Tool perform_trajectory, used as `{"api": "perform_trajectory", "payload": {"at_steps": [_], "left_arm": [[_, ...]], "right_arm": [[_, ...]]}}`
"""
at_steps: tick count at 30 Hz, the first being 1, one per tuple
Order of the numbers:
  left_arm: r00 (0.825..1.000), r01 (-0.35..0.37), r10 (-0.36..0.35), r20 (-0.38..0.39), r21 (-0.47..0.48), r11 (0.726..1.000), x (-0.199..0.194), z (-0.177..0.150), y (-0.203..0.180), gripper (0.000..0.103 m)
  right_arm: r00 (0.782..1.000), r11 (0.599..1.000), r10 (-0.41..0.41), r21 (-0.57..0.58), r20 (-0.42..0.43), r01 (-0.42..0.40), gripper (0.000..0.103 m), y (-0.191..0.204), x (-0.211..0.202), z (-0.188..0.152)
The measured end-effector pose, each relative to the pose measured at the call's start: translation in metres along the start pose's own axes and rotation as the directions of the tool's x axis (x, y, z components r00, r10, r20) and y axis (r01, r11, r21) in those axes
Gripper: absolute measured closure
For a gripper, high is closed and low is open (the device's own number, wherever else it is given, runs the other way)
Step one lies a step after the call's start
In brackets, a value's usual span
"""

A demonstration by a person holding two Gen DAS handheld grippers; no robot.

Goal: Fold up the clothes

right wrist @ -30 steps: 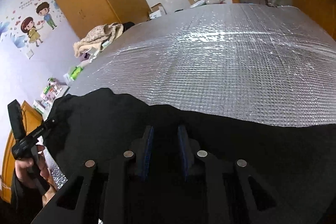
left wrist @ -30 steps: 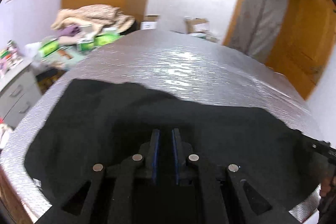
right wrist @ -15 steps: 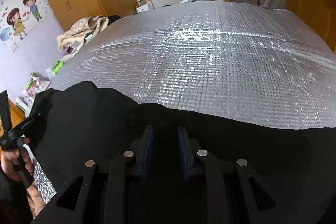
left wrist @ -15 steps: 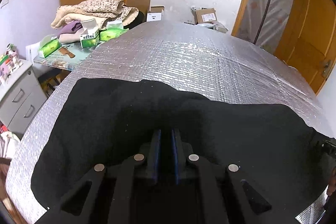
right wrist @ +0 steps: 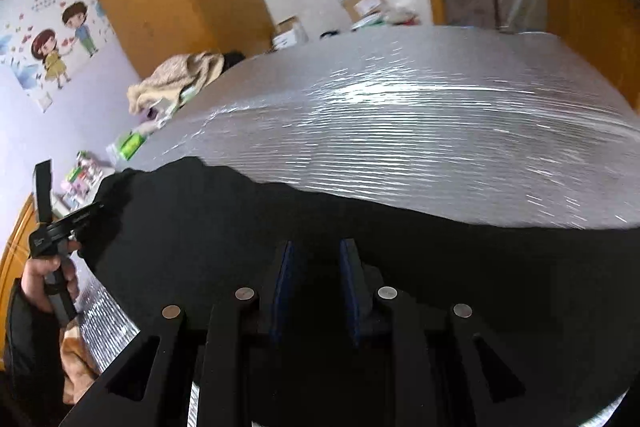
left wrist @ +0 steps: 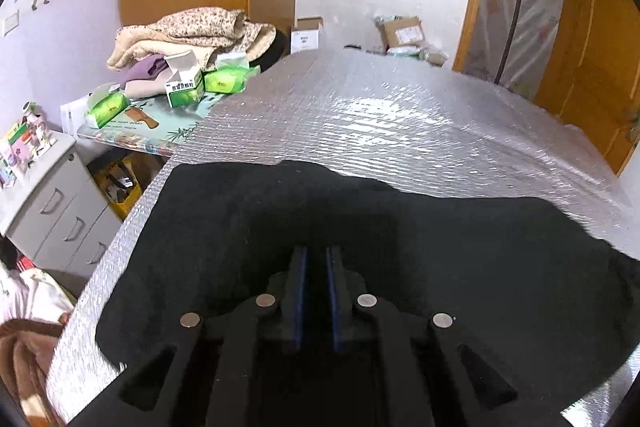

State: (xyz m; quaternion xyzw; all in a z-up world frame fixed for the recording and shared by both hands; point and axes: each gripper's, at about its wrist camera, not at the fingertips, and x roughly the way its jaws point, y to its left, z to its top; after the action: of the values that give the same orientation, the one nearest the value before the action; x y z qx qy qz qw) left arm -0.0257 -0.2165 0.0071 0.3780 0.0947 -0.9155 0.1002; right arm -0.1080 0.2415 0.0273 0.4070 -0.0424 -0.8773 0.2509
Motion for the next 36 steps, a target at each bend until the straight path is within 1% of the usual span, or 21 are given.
{"api": "perform_trajectory", "payload": {"at_steps": [3,6,7,9,12,14,15,17,19,20,22,23,25,26,27,28,29,32,33,35,36], "left_arm": [[0.997,0.067,-0.067,0.026,0.003,0.998,-0.017,-0.013,-0.014,0.094],[0.983,0.176,-0.177,0.039,0.023,0.984,-0.031,-0.028,-0.043,0.094],[0.978,0.204,-0.206,0.038,0.037,0.978,-0.033,-0.032,-0.053,0.094],[0.968,0.246,-0.248,0.032,0.065,0.967,-0.033,-0.037,-0.072,0.094],[0.95,0.308,-0.311,0.011,0.108,0.945,-0.033,-0.043,-0.099,0.094],[0.942,0.331,-0.334,-0.001,0.145,0.932,-0.033,-0.045,-0.114,0.094],[0.939,0.341,-0.345,-0.007,0.164,0.925,-0.032,-0.046,-0.121,0.094],[0.938,0.346,-0.347,-0.029,0.182,0.92,-0.028,-0.049,-0.13,0.094],[0.939,0.343,-0.338,-0.059,0.184,0.921,-0.02,-0.053,-0.137,0.094],[0.944,0.331,-0.321,-0.083,0.181,0.926,-0.013,-0.055,-0.138,0.094],[0.943,0.332,-0.32,-0.093,0.171,0.928,-0.009,-0.059,-0.138,0.094],[0.942,0.334,-0.322,-0.093,0.169,0.927,-0.008,-0.059,-0.137,0.094],[0.942,0.334,-0.322,-0.092,0.168,0.928,-0.008,-0.059,-0.137,0.094],[0.944,0.329,-0.317,-0.09,0.172,0.929,-0.009,-0.059,-0.138,0.094],[0.946,0.323,-0.312,-0.087,0.177,0.93,-0.01,-0.058,-0.139,0.094],[0.948,0.317,-0.306,-0.085,0.181,0.931,-0.011,-0.058,-0.14,0.094],[0.947,0.322,-0.313,-0.077,0.185,0.928,-0.014,-0.058,-0.141,0.094],[0.939,0.345,-0.341,-0.052,0.198,0.918,-0.024,-0.056,-0.146,0.094],[0.938,0.346,-0.345,-0.044,0.207,0.915,-0.026,-0.055,-0.149,0.094],[0.937,0.348,-0.348,-0.037,0.22,0.911,-0.028,-0.056,-0.156,0.093],[0.935,0.351,-0.352,-0.036,0.226,0.909,-0.029,-0.056,-0.159,0.093]], "right_arm": [[0.996,0.994,-0.091,0.057,0.019,0.089,0.078,-0.037,-0.028,-0.017],[0.981,0.974,-0.193,0.123,0.004,0.191,0.078,-0.073,-0.045,-0.035],[0.979,0.969,-0.205,0.14,0.0,0.203,0.078,-0.082,-0.048,-0.042],[0.98,0.969,-0.197,0.156,0.013,0.193,0.079,-0.093,-0.057,-0.055],[0.978,0.972,-0.203,0.134,0.054,0.194,0.078,-0.089,-0.071,-0.063],[0.975,0.973,-0.2,0.132,0.095,0.187,0.078,-0.091,-0.082,-0.066],[0.973,0.971,-0.206,0.141,0.104,0.191,0.078,-0.096,-0.086,-0.067],[0.966,0.959,-0.237,0.185,0.103,0.216,0.078,-0.113,-0.092,-0.069],[0.957,0.933,-0.273,0.271,0.096,0.239,0.078,-0.141,-0.099,-0.074],[0.954,0.917,-0.286,0.315,0.093,0.245,0.079,-0.154,-0.104,-0.077],[0.949,0.879,-0.29,0.426,0.121,0.214,0.081,-0.185,-0.121,-0.087],[0.941,0.856,-0.311,0.468,0.131,0.217,0.081,-0.195,-0.129,-0.09],[0.907,0.803,-0.401,0.528,0.133,0.278,0.079,-0.21,-0.146,-0.094],[0.892,0.781,-0.433,0.548,0.13,0.3,0.076,-0.216,-0.153,-0.095],[0.887,0.771,-0.441,0.564,0.138,0.296,0.076,-0.221,-0.158,-0.095],[0.889,0.769,-0.431,0.578,0.154,0.273,0.076,-0.225,-0.162,-0.093],[0.893,0.775,-0.417,0.581,0.17,0.251,0.076,-0.227,-0.164,-0.091],[0.916,0.821,-0.345,0.538,0.202,0.191,0.076,-0.226,-0.156,-0.072],[0.926,0.83,-0.318,0.532,0.205,0.167,0.076,-0.228,-0.151,-0.064],[0.941,0.839,-0.267,0.531,0.21,0.12,0.076,-0.235,-0.14,-0.052],[0.947,0.835,-0.25,0.54,0.2,0.107,0.076,-0.241,-0.135,-0.046]]}}
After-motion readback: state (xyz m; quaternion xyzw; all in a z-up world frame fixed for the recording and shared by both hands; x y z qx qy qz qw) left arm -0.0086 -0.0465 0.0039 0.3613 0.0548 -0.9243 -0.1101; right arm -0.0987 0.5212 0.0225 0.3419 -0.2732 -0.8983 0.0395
